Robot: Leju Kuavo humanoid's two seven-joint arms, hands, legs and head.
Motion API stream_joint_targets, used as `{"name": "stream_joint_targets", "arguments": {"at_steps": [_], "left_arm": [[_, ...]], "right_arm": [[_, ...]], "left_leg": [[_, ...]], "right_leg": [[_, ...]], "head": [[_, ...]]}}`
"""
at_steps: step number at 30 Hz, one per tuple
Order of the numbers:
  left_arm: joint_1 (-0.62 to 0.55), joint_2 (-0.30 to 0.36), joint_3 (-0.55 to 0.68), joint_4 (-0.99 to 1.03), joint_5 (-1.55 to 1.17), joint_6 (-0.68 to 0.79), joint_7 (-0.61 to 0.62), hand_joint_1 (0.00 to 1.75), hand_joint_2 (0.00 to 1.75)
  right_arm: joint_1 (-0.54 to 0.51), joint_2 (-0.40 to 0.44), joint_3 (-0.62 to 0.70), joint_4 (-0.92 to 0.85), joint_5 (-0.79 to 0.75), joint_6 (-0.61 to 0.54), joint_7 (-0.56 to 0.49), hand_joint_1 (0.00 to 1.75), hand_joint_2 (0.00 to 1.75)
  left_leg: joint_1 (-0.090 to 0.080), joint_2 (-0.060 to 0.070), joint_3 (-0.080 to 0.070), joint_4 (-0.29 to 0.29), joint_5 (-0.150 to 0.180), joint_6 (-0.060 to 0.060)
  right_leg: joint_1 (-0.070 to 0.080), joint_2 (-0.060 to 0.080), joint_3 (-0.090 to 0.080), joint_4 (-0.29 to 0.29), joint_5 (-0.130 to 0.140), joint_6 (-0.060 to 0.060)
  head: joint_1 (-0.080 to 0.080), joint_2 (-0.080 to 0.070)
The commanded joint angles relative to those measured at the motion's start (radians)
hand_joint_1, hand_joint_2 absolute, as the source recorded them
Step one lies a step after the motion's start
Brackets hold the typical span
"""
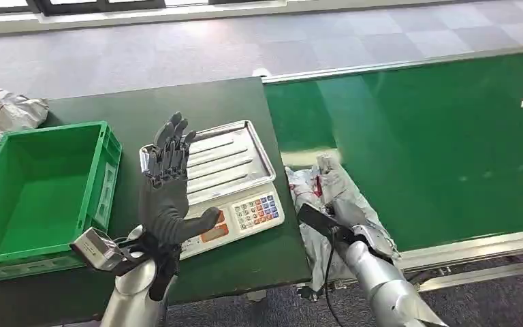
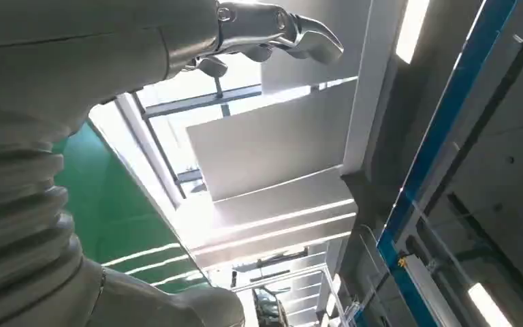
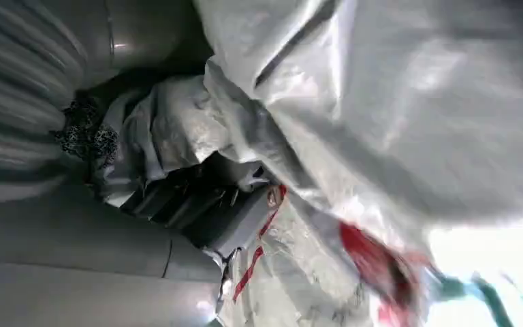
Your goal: Moved the parcel from conveyor to table for the left to box.
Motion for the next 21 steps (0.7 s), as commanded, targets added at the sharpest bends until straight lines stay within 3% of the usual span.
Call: {"name": "stream_joint_targets", "arguments": {"at_steps": [1, 4, 8, 15, 21], "left_arm": [[-0.004, 0.029, 0.042, 0.029, -0.008, -0.002, -0.007, 0.00, 1.75], [-0.002, 0.024, 0.033, 0.027, -0.008, -0.003, -0.007, 0.00, 1.75], [-0.004, 0.021, 0.027, 0.027, -0.007, -0.002, -0.003, 0.00, 1.75], [-0.003, 0.019, 0.027, 0.050, -0.007, -0.002, 0.002, 0.00, 1.75], [0.002, 0.015, 0.017, 0.075, -0.005, -0.002, 0.003, 0.00, 1.75]], "right_arm": [[0.176, 0.045, 0.294, -0.708, -0.267, -0.119, 0.019, 1.75, 1.75], [0.238, 0.055, 0.308, -0.894, -0.251, -0.190, 0.075, 1.75, 1.75], [0.288, 0.064, 0.313, -1.005, -0.169, -0.274, 0.132, 1.75, 1.75], [0.315, 0.065, 0.306, -1.023, -0.116, -0.327, 0.160, 1.75, 1.75], [0.331, 0.090, 0.254, -1.042, -0.018, -0.486, 0.235, 1.75, 1.75]], "left_leg": [[0.000, -0.002, 0.000, -0.002, 0.001, 0.000], [-0.001, -0.005, -0.001, 0.000, 0.002, 0.000], [0.000, -0.003, 0.001, -0.002, 0.000, 0.000], [0.000, -0.006, 0.000, -0.001, 0.001, 0.001], [0.000, -0.005, 0.000, -0.001, 0.000, 0.000]], "right_leg": [[0.000, 0.001, -0.003, -0.001, 0.000, -0.002], [0.000, -0.002, -0.005, 0.001, -0.001, -0.001], [0.001, 0.001, -0.004, -0.001, -0.001, -0.001], [0.000, -0.001, -0.003, -0.001, -0.001, -0.001], [0.000, -0.001, -0.004, -0.001, -0.001, 0.000]], "head": [[0.000, 0.000], [0.000, 0.000], [0.000, 0.000], [0.000, 0.000], [0.000, 0.000]]}}
